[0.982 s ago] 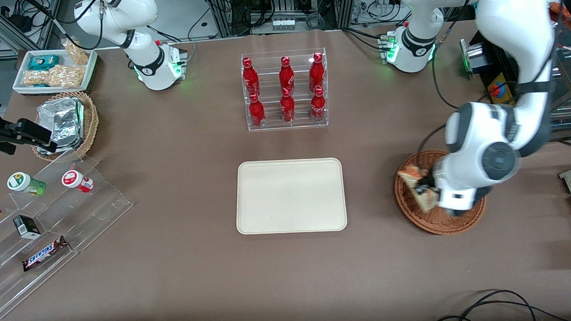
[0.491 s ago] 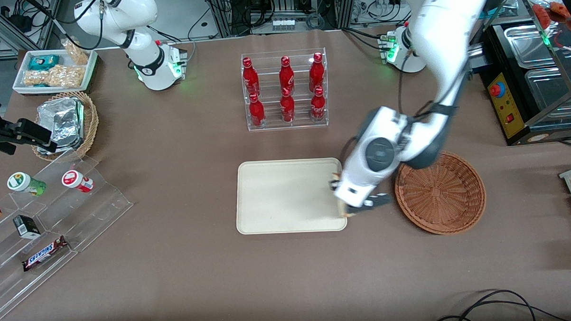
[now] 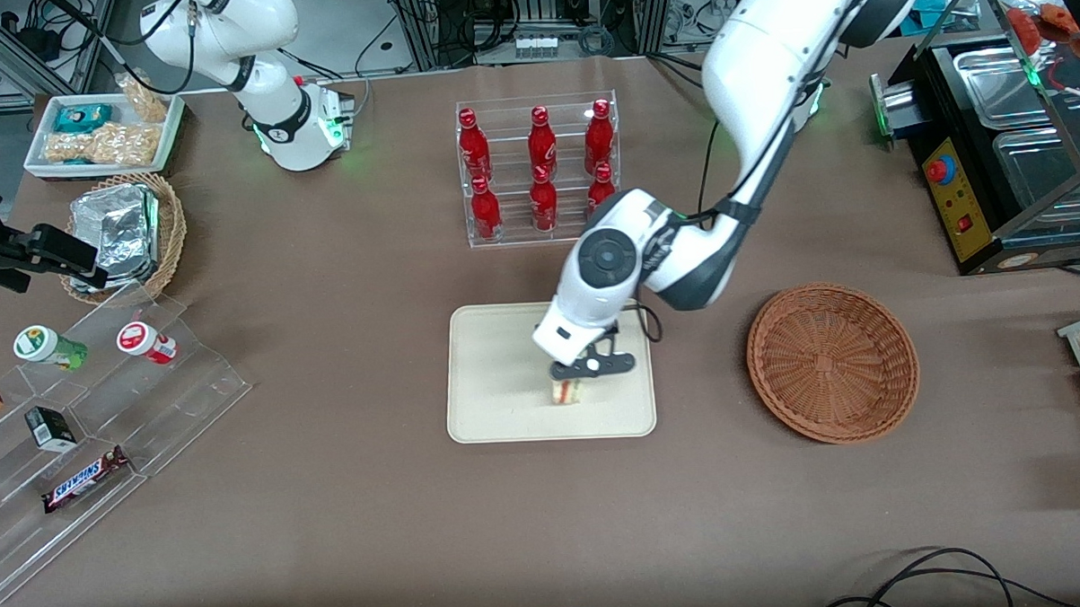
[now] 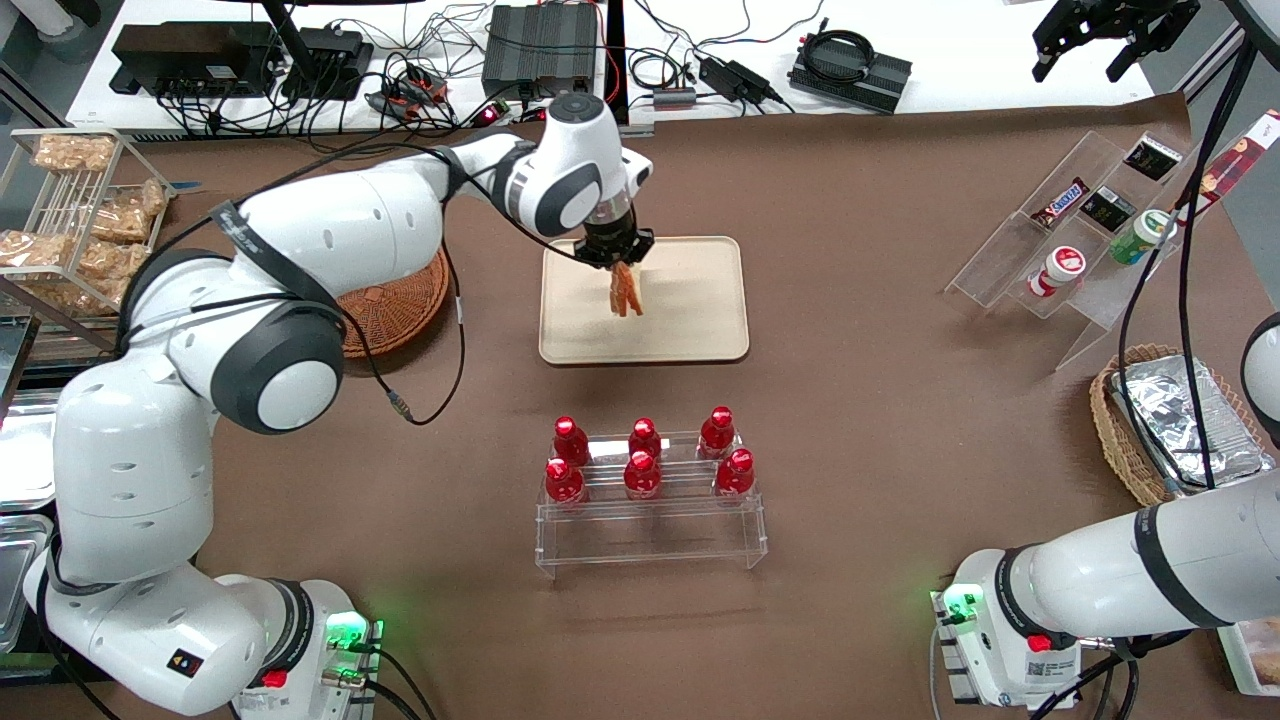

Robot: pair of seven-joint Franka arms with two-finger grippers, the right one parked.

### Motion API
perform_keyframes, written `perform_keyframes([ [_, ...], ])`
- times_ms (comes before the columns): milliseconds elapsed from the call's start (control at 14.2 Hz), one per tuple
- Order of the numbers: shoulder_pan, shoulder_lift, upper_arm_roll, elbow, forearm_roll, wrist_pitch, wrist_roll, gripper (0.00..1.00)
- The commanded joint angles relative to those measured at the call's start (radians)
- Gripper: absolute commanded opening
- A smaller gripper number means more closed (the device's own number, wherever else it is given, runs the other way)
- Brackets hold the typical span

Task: Place sandwich from basket to tray
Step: 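Lift the sandwich and carry it with the left gripper over the tray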

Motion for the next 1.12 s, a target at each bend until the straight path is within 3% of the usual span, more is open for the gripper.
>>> perform_keyframes([
  [0, -0.03, 0.055, 0.013, 0.056, 0.058, 0.002, -0.037, 0.09],
  [140, -0.047, 0.069, 0.013, 0.056, 0.061, 0.012, -0.047, 0.1],
  [281, -0.047, 0.081, 0.012, 0.047, 0.063, 0.031, -0.047, 0.19],
  [351, -0.047, 0.083, 0.012, 0.047, 0.06, 0.037, -0.047, 0.42],
  [421, -0.047, 0.081, 0.012, 0.047, 0.054, 0.037, -0.055, 0.96],
  [491, -0.047, 0.077, 0.012, 0.045, 0.054, 0.037, -0.09, 1.0],
  [772, -0.041, 0.0, 0.013, 0.045, 0.066, 0.0, -0.21, 1.0],
  [1053, -0.009, -0.193, 0.016, 0.044, 0.067, -0.237, -0.202, 1.0],
])
